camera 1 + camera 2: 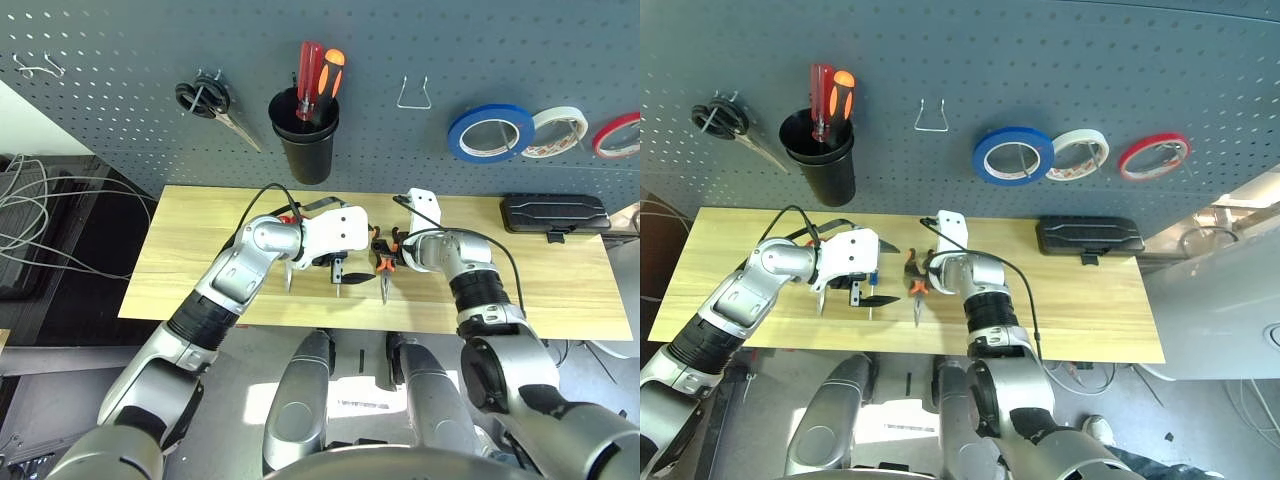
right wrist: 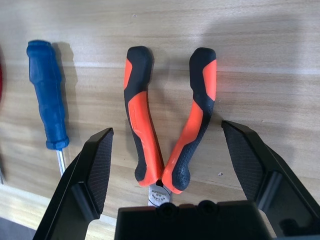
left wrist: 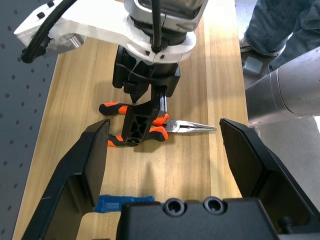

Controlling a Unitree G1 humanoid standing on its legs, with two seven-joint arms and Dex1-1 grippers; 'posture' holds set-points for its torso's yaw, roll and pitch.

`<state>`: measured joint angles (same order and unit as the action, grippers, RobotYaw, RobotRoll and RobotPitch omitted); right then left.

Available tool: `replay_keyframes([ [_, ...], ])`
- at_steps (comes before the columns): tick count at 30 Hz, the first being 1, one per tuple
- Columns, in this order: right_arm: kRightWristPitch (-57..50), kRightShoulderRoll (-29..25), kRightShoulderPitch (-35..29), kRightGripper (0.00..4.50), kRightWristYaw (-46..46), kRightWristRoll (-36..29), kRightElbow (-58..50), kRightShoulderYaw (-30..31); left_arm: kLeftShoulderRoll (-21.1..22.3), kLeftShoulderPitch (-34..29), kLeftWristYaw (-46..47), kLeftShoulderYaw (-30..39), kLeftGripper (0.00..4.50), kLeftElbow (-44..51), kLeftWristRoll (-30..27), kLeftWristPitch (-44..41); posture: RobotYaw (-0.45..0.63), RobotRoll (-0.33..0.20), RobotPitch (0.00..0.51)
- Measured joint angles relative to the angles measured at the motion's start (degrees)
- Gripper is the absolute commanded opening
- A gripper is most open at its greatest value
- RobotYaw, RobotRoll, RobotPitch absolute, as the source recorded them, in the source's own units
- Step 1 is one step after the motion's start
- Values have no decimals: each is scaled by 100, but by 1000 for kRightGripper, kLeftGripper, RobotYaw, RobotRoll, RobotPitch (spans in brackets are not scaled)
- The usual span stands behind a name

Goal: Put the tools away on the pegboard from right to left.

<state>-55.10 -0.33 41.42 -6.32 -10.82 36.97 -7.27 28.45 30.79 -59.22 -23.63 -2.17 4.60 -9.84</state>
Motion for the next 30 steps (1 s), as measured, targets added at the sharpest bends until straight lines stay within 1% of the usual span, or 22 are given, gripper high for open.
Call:
replay_keyframes([
  [4,-110,-4,64,4483,13,12,233,-2,50,3,2,27,4500,-4,-4,0,204,0,342],
  [7,-91,11,187,3898,114,-1,490,-117,55,6,5,27,4500,-11,-5,1,207,0,335],
  [8,-91,9,215,3623,152,-9,560,-171,55,6,7,27,4500,-18,-5,1,207,0,335],
  [9,-86,9,244,3209,185,-18,639,-225,56,6,11,28,4500,-32,-5,1,211,0,333],
  [10,-80,9,248,2901,209,-21,684,-264,57,6,15,28,4500,-34,-5,1,211,0,333],
  [11,-58,9,249,2444,225,-22,727,-286,57,6,20,31,4500,-36,-7,1,210,0,331],
  [12,-49,9,253,2194,245,-26,770,-314,58,6,25,34,4500,-37,-8,1,210,0,330],
  [13,-38,8,257,1763,265,-32,806,-349,59,6,27,41,4500,-37,-12,2,210,0,330],
  [16,-52,-11,261,743,248,-67,880,-419,69,6,33,76,4500,-37,-19,4,206,0,325],
  [17,-98,-6,254,459,178,-88,886,-420,70,5,37,94,4500,-37,-21,7,204,0,323],
  [18,-146,-32,253,275,90,-82,876,-359,71,5,42,110,4500,-37,-23,10,202,0,322],
  [22,-353,-318,73,275,-534,17,390,331,66,-5,112,186,4500,-37,-51,49,192,0,316],
  [26,-915,-634,-341,275,-1035,27,-458,989,42,-46,205,289,4500,-38,-81,130,190,0,312],
  [28,-1031,-879,-410,275,-1308,47,-716,1319,17,-72,260,325,4500,-38,-112,172,186,0,308],
  [30,-1028,-1252,-397,275,-1616,73,-1139,1640,-31,-79,355,369,4500,-37,-144,217,184,0,306],
])
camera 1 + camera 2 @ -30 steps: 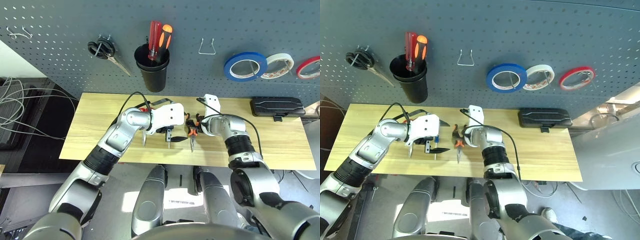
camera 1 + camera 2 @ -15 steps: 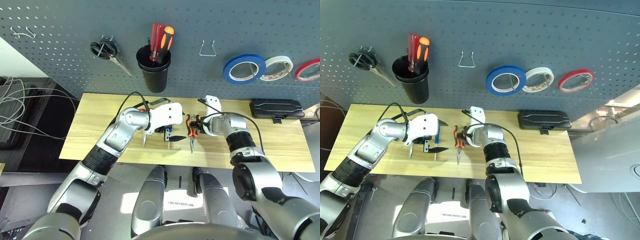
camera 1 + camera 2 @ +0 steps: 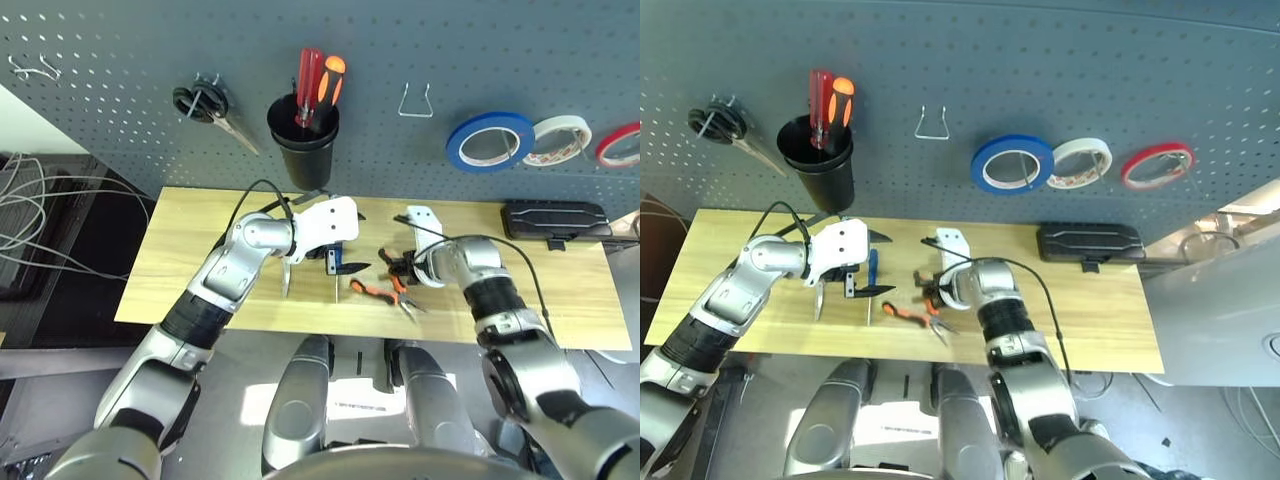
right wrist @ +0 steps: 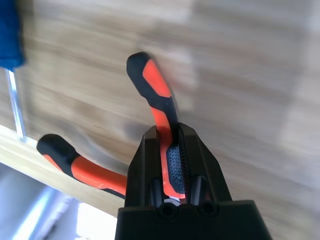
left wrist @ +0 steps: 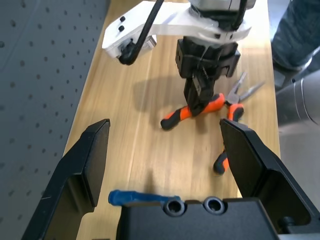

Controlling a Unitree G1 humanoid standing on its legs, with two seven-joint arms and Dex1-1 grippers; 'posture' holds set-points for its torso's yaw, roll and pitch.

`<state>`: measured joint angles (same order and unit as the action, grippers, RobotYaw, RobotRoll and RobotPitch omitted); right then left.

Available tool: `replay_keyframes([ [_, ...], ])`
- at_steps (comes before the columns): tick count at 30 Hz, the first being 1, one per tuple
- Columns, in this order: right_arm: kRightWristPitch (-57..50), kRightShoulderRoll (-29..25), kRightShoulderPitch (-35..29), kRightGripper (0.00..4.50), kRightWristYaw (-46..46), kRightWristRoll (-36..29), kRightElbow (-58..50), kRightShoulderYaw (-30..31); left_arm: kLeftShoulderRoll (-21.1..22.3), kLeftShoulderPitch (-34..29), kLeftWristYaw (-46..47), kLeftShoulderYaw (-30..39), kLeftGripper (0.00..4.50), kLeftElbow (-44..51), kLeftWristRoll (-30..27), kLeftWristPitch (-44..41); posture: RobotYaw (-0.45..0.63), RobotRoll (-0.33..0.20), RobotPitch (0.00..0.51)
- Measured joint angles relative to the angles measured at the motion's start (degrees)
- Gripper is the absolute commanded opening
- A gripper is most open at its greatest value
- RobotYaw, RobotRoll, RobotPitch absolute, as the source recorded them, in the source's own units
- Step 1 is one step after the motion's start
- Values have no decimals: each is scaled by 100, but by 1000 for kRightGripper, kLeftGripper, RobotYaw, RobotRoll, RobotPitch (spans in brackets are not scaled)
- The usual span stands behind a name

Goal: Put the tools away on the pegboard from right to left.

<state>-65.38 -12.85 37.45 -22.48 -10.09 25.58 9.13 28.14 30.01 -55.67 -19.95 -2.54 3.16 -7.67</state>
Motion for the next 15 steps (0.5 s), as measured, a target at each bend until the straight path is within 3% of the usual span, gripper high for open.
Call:
replay_keyframes([
  [6,399,-640,-81,275,-314,7,-1508,136,-3,-72,303,272,4500,-6,-45,232,173,0,295],
  [15,1209,-1145,-1014,275,-609,-131,-2779,-324,-128,-327,925,713,4500,5,-166,514,145,0,293],
])
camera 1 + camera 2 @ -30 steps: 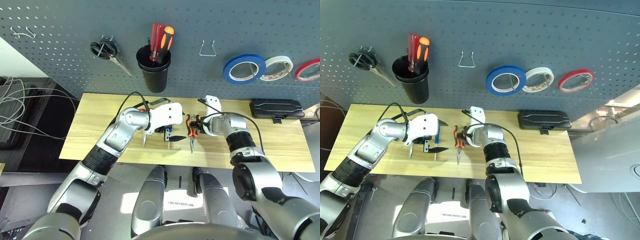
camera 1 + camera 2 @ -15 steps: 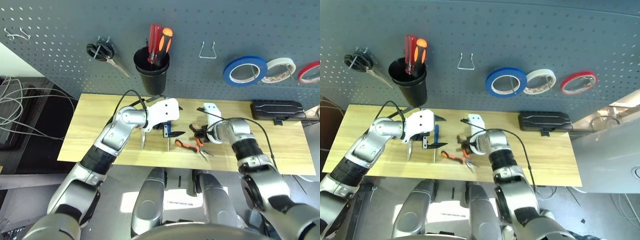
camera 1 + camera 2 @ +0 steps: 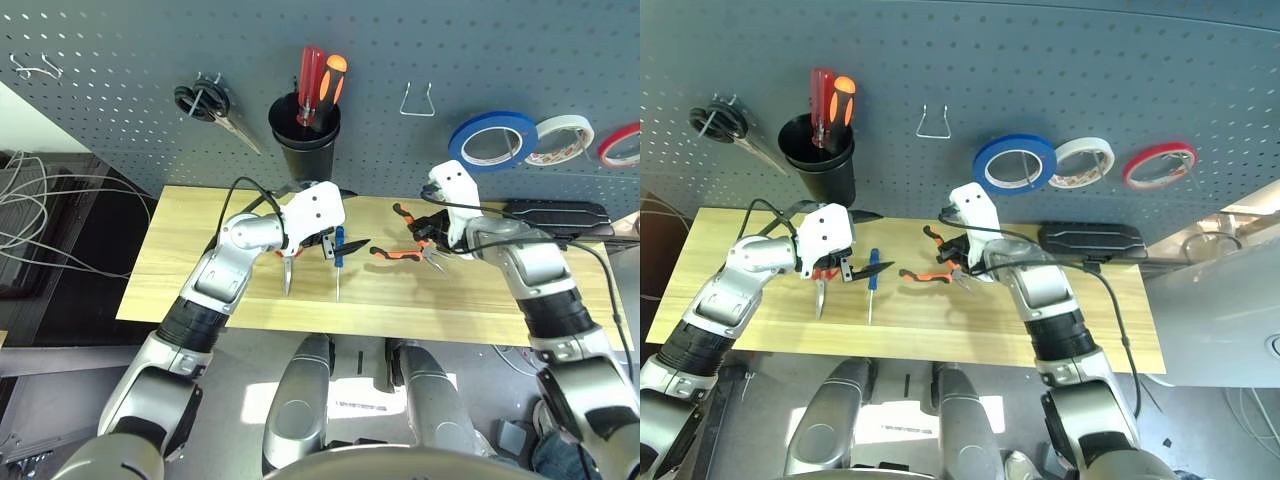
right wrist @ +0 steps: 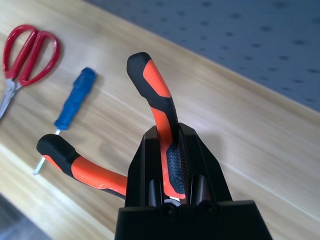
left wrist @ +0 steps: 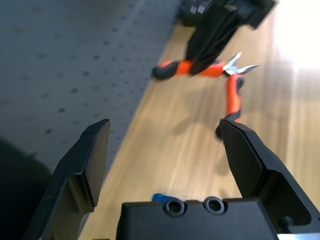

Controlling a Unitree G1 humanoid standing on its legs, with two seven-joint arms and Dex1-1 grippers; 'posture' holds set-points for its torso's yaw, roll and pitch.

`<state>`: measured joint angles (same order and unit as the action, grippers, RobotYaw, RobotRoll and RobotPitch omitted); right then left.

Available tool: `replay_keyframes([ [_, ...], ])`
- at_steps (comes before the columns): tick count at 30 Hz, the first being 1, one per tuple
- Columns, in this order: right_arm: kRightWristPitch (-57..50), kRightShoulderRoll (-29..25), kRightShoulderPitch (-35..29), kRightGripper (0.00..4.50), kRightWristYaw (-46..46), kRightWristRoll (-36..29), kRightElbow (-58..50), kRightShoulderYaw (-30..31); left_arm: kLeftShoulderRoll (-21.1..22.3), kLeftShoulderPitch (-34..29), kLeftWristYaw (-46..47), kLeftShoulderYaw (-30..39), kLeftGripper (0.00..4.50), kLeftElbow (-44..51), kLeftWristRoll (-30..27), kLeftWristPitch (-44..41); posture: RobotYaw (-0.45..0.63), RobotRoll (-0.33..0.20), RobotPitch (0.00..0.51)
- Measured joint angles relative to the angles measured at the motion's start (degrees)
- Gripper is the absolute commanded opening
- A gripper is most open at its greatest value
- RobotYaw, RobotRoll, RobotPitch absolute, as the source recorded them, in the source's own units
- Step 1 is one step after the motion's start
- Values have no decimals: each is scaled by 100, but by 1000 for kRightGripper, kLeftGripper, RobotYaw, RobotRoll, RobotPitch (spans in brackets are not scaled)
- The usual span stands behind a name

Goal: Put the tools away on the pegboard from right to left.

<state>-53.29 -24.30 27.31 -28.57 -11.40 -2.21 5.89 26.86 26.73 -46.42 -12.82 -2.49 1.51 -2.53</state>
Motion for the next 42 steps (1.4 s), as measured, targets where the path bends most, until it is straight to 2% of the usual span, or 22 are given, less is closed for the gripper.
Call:
replay_keyframes([
  [2,11,-11,-108,275,146,69,161,-38,4,-37,62,55,4500,-27,2,37,147,0,294],
  [6,-451,384,-73,275,702,130,794,-255,-26,-35,95,59,4500,-102,7,78,145,0,296],
  [9,-804,788,127,275,1204,128,1383,-643,-82,-10,93,54,4500,-121,4,78,148,0,301],
  [12,-721,1112,421,275,1680,134,2060,-996,-87,43,84,54,4500,-205,5,85,154,0,303],
  [18,-247,1323,788,275,2233,211,3002,-1389,-93,106,80,54,4500,-232,6,98,169,0,310],
  [25,-160,1459,889,275,2596,190,3274,-1714,-90,98,85,54,4500,-229,6,94,184,0,316],
  [26,-224,1453,887,1005,2587,190,3232,-1712,-89,89,87,55,4500,-224,6,91,185,0,319],
  [29,-440,1331,857,2029,2401,209,2978,-1514,-84,52,90,55,4500,-213,8,66,185,0,319],
  [33,-862,681,876,3317,1752,262,2478,-783,-75,17,94,55,4500,-168,11,39,179,0,321],
  [36,-1231,370,1028,4409,1351,243,2270,-506,-67,-15,100,58,4500,-165,18,33,175,0,319],
  [42,-1616,390,1068,4459,1097,227,2243,-320,-79,-15,148,58,4500,-164,29,22,179,0,317],
])
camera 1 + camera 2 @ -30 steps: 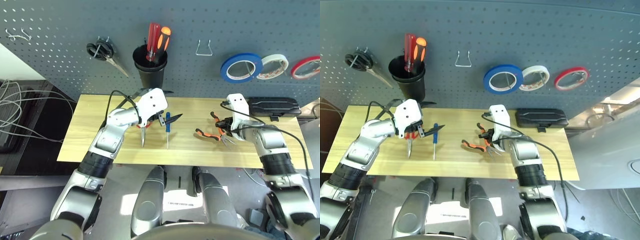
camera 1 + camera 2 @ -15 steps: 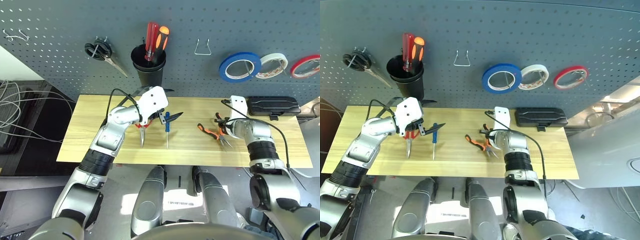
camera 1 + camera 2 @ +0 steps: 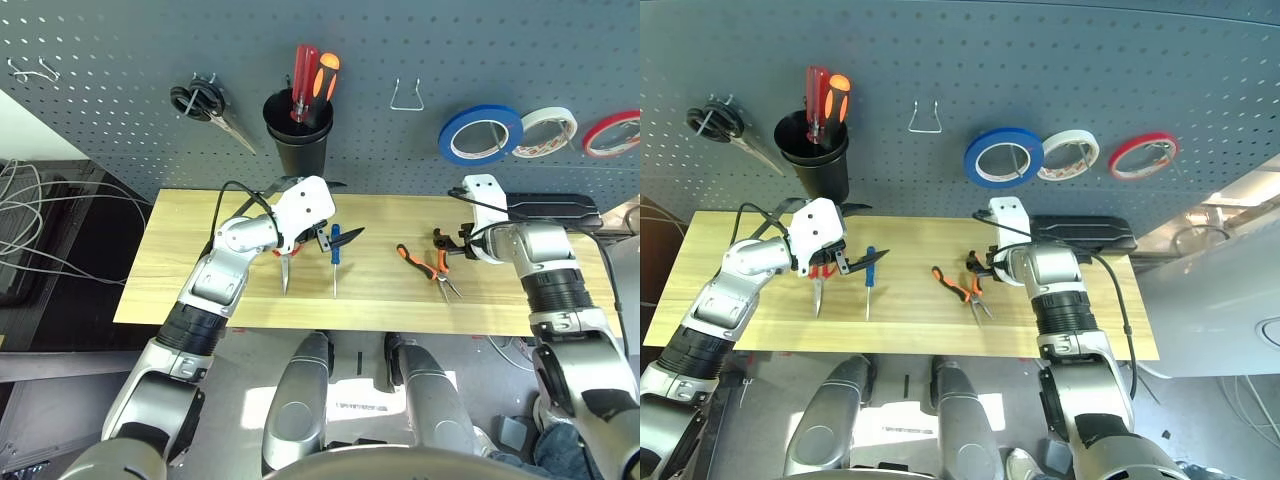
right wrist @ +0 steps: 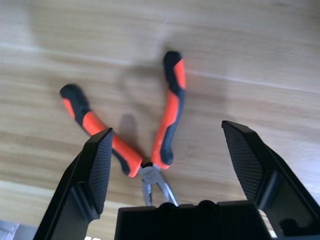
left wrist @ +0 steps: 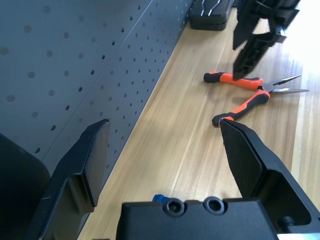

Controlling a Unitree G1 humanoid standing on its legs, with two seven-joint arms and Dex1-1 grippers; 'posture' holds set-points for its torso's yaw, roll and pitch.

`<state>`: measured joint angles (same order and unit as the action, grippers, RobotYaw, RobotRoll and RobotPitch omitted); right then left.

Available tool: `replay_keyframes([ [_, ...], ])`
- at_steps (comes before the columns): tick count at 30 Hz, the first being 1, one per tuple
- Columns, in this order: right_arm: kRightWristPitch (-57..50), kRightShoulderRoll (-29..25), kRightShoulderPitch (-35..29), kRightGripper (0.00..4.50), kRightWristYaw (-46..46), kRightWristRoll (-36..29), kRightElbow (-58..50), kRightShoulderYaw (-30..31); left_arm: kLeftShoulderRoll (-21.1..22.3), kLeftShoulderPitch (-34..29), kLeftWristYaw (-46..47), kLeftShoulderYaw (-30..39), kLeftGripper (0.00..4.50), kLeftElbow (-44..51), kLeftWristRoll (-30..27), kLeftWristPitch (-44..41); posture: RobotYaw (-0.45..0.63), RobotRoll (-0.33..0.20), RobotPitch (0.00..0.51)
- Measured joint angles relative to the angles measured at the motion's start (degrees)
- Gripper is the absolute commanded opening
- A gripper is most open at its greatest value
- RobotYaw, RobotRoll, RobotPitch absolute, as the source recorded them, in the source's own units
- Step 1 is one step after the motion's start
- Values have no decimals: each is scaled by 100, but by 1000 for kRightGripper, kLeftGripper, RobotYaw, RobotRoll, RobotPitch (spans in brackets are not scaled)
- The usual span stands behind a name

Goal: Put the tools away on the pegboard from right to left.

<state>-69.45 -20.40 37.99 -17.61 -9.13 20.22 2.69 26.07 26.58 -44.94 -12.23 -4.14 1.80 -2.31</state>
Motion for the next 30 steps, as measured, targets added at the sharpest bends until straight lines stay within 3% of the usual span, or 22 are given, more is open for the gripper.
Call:
replay_keyframes([
  [23,1037,370,137,4459,-10,422,1284,438,52,-76,111,-10,4500,126,13,-340,200,0,323],
  [26,1251,435,210,3892,-70,464,1505,460,348,-105,-102,-248,4500,207,179,-957,199,0,325],
  [30,1435,475,243,2528,-182,465,1699,478,591,-213,-361,-600,4500,208,465,-1758,194,0,327],
])
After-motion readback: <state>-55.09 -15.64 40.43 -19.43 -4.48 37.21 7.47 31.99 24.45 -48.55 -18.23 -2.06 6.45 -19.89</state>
